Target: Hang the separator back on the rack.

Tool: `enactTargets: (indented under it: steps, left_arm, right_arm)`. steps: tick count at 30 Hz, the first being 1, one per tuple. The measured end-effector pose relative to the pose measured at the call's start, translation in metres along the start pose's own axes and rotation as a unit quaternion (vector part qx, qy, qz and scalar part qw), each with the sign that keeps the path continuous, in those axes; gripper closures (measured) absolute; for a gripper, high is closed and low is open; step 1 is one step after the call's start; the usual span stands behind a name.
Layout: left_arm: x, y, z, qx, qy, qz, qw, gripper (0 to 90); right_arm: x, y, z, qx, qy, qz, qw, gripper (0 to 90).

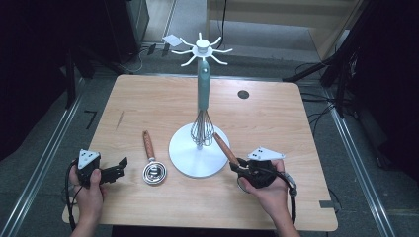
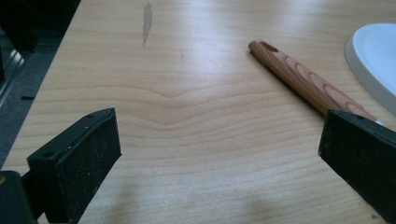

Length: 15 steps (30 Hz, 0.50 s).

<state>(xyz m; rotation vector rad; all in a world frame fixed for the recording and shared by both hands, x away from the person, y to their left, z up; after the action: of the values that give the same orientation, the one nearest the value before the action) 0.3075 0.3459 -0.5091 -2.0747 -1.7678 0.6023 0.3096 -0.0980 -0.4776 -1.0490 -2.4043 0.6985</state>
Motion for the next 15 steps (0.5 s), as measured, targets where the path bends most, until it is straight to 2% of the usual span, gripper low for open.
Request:
enactTargets:
  steps: [4,8,12,15]
  left_arm:
    - [-0.002,-0.004,0.0,-0.021,0.002,-0.002,0.9998,0.0]
    - [-0.004,-0.005,0.0,-0.029,0.012,-0.007,0.9995,0.0]
    - [-0.006,-0.006,0.0,-0.041,0.019,-0.008,0.9989,0.0]
    - [-0.007,-0.006,0.0,-0.04,0.021,-0.007,0.999,0.0]
  right_arm:
    - [-0.007,0.002,-0.006,-0.019,0.016,0.007,0.9997,70.9]
    - [-0.016,0.007,-0.013,-0.029,0.041,0.017,0.9986,71.0]
    - [-0.02,0.007,-0.026,-0.037,0.038,0.04,0.9978,70.9]
    - [-0.022,0.001,-0.035,-0.045,0.038,0.046,0.9972,71.0]
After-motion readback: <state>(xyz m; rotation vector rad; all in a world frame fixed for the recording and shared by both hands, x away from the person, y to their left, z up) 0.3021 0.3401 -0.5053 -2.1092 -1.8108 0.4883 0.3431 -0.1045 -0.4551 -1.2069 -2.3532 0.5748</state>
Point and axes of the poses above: each handheld gripper's, and its own axes: y roughly forward along the jaws, z roughly out of its underside, x roughly to its left, the point moved 5 cm from there along y, roughly forward along the jaws
